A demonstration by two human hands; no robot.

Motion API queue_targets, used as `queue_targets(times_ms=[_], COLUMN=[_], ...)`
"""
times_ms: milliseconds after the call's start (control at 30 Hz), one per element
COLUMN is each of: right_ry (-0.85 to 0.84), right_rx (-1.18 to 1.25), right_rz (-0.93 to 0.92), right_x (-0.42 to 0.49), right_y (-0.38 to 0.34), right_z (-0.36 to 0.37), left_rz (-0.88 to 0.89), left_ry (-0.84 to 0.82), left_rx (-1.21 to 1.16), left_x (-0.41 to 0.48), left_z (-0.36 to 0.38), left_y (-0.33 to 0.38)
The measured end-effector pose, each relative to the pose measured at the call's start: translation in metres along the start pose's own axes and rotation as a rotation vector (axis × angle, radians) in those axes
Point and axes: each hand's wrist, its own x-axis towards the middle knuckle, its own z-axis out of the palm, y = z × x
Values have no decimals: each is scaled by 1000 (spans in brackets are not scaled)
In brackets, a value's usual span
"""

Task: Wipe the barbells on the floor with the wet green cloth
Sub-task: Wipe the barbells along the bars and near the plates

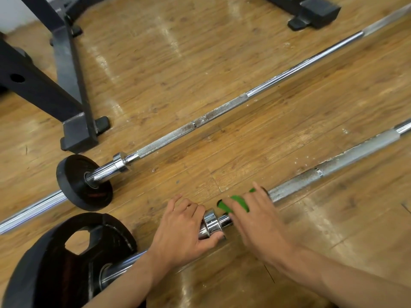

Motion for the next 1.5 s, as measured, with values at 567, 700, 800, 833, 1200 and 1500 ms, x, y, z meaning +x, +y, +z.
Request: queue_targets(times_ms=[567,700,800,833,1200,1500], right_ry=[58,-30,-36,-17,154,10], right_rx=[-12,38,-24,-55,-231,67], right_rz=[204,19,-154,-199,210,37], right_x=[6,4,6,7,4,14], right_y=[58,-7,-5,8,143,-3], right_z=[-21,3,4,0,-44,1], left_rz=[13,24,27,23,-3,17], left_ry=[39,46,51,49,23,49], left_rx=[25,29,31,34,30,36], left_x=[1,1,1,1,0,3], left_z=[0,2,2,2,2,3], left_y=[1,1,-1,-2,-3,-3])
